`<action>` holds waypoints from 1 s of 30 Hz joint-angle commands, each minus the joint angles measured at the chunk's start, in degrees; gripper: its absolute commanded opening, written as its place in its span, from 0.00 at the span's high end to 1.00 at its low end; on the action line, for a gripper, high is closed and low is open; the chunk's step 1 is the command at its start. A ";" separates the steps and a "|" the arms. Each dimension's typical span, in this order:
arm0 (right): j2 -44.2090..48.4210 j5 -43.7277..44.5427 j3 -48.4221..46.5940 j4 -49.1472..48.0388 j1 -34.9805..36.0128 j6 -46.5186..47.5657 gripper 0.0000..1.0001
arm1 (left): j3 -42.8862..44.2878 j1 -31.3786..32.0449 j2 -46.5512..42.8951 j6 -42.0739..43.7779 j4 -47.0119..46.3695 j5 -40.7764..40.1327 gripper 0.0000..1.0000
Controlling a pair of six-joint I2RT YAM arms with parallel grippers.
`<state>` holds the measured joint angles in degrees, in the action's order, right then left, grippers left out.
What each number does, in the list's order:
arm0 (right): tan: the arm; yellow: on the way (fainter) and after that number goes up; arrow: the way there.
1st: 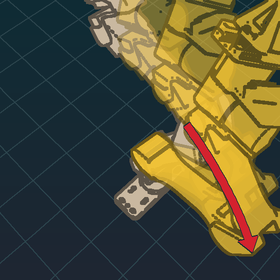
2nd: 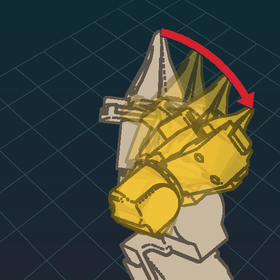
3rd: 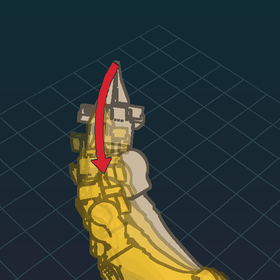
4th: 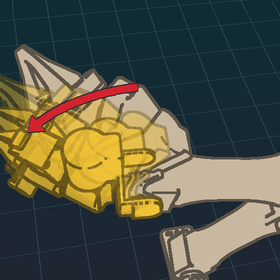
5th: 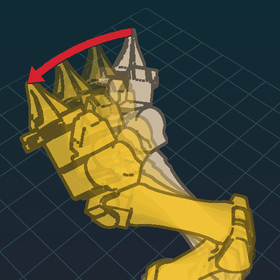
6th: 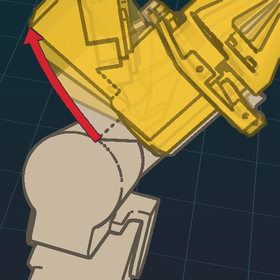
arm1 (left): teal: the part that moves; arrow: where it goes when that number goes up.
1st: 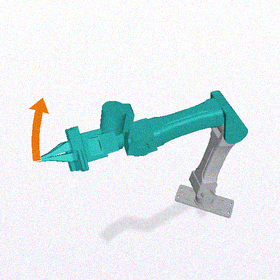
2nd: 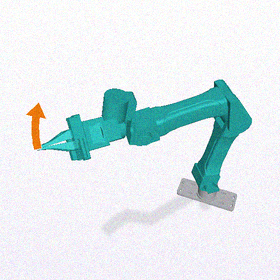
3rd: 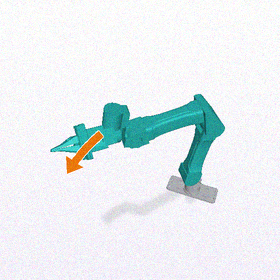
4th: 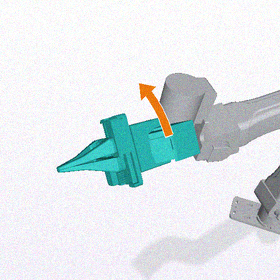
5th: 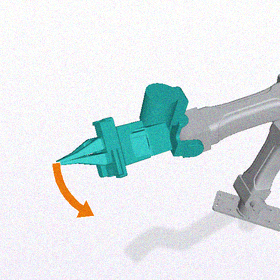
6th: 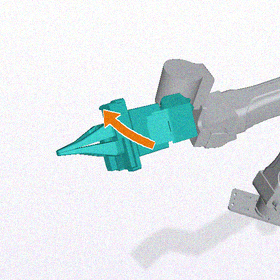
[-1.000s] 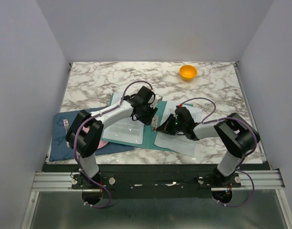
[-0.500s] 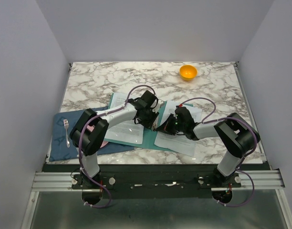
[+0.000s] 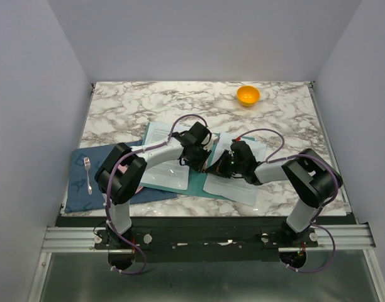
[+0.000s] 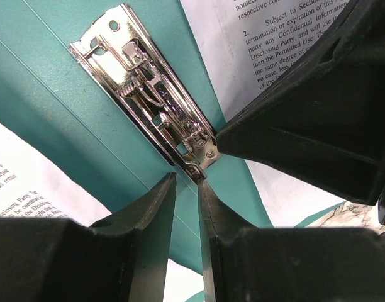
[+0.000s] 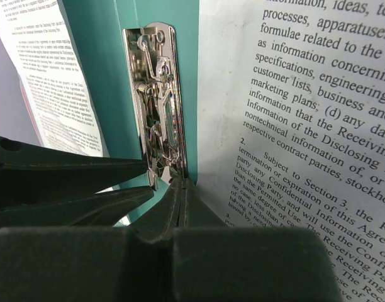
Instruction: Put the files into the folder
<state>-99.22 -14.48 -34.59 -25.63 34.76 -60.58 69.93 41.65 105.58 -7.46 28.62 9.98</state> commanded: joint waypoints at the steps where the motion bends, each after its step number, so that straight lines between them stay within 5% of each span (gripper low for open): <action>1: -3.79 3.49 3.12 8.40 0.39 1.87 1.00 | 0.56 0.10 0.77 -1.15 -1.29 -1.19 0.69; 30: -4.76 2.97 4.18 6.91 0.39 1.69 1.00 | 0.91 0.63 4.72 -1.33 -2.25 -2.60 0.75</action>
<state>-99.88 -14.50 -33.36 -28.91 34.76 -61.39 70.61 41.78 107.24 -8.84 28.60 9.69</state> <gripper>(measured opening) 0.009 0.257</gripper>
